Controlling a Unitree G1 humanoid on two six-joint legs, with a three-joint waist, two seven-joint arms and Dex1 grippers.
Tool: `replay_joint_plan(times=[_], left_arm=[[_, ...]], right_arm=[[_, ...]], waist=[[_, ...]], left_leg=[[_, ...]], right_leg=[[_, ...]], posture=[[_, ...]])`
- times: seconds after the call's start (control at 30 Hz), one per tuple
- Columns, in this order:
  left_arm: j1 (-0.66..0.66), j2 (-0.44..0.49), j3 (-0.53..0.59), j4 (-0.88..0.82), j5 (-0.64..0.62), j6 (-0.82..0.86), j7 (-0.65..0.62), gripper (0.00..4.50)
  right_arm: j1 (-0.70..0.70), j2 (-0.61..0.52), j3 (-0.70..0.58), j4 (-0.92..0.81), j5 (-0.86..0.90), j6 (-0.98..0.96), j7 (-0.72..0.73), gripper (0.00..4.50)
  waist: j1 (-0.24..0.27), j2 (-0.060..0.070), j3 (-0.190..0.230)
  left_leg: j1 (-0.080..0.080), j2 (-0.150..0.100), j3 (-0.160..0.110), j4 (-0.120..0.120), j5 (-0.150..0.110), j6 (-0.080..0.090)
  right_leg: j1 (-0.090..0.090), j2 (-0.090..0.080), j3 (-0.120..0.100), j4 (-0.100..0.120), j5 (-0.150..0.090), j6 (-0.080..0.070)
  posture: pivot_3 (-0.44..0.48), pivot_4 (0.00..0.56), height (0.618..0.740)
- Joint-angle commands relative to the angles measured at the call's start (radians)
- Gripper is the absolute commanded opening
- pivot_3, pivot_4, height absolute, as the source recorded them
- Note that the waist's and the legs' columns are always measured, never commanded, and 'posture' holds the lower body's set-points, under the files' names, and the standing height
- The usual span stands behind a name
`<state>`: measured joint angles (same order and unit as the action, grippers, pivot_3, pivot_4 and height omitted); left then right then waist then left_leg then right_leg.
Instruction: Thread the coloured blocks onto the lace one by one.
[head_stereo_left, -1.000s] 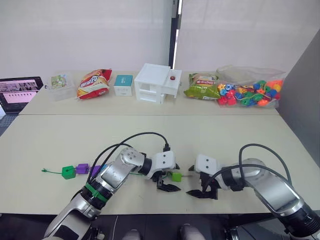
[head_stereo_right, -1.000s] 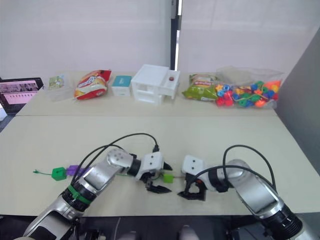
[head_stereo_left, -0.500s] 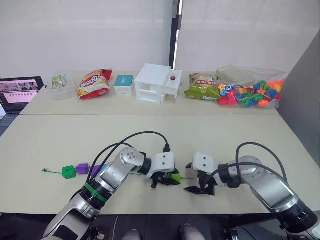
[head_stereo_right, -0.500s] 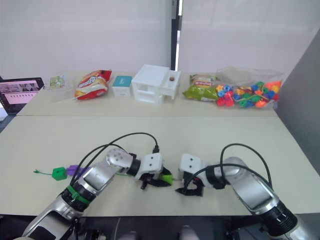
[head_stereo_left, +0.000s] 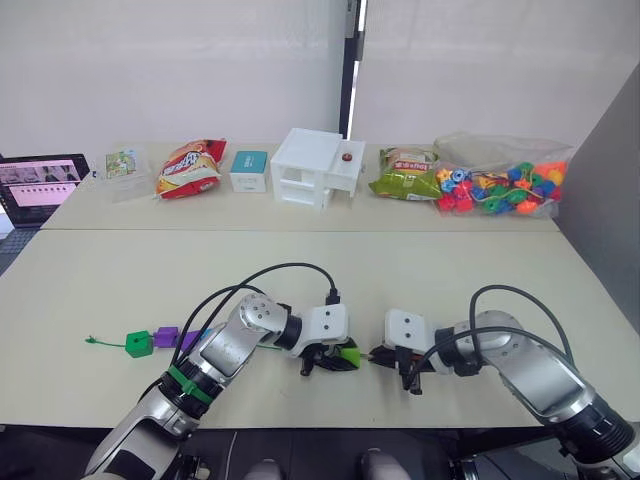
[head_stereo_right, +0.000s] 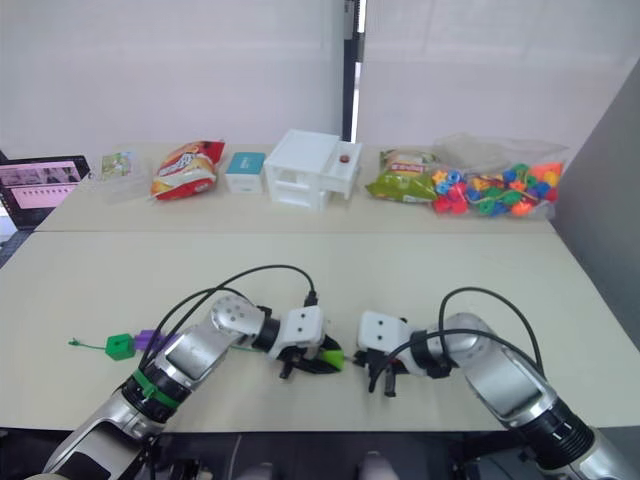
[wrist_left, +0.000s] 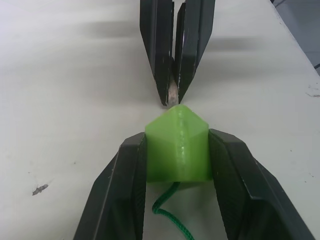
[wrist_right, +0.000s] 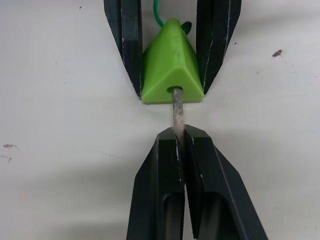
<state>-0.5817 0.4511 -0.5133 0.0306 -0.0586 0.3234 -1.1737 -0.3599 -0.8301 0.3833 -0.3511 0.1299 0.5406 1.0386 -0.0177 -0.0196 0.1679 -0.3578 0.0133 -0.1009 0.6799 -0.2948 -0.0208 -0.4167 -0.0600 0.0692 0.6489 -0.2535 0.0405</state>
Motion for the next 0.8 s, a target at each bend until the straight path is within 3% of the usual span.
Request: replay_joint_plan(times=[0.03, 0.13, 0.47, 0.8], left_arm=[[0.011, 0.041, 0.018, -0.033, 0.001, 0.019, -0.018, 1.33], [0.045, 0.111, 0.056, -0.073, -0.018, 0.031, -0.036, 1.33], [0.215, 0.522, 0.240, -0.019, -0.015, -0.115, -0.144, 1.33], [0.344, 0.674, 0.349, 0.197, 0.002, -0.313, -0.172, 1.33]], right_arm=[[0.002, -0.025, -0.024, 0.028, -0.030, -0.005, -0.002, 0.00], [-0.002, -0.029, -0.030, 0.020, -0.025, -0.002, 0.002, 0.00], [0.046, -0.084, -0.085, -0.040, 0.008, 0.016, 0.015, 0.00], [0.080, -0.126, -0.142, -0.025, 0.013, 0.002, 0.024, 0.00]], waist=[[-0.001, 0.000, 0.000], [-0.004, 0.000, 0.000], [-0.028, 0.000, 0.000], [-0.038, 0.004, -0.001]], left_leg=[[0.000, 0.000, 0.000, 0.000, 0.000, 0.000], [0.000, 0.000, 0.000, 0.000, 0.000, 0.000], [0.003, 0.001, 0.001, -0.002, 0.000, 0.000], [0.005, 0.003, 0.004, -0.005, 0.000, 0.000]], right_leg=[[0.000, 0.000, 0.000, 0.000, 0.000, 0.000], [0.000, 0.000, 0.000, 0.000, 0.000, 0.000], [-0.001, 0.000, 0.000, 0.002, 0.000, 0.000], [-0.002, 0.001, 0.000, 0.003, -0.001, -0.001]], posture=[[0.000, 0.150, 0.740], [0.000, 0.150, 0.740], [0.000, 0.150, 0.740], [0.000, 0.150, 0.740]])
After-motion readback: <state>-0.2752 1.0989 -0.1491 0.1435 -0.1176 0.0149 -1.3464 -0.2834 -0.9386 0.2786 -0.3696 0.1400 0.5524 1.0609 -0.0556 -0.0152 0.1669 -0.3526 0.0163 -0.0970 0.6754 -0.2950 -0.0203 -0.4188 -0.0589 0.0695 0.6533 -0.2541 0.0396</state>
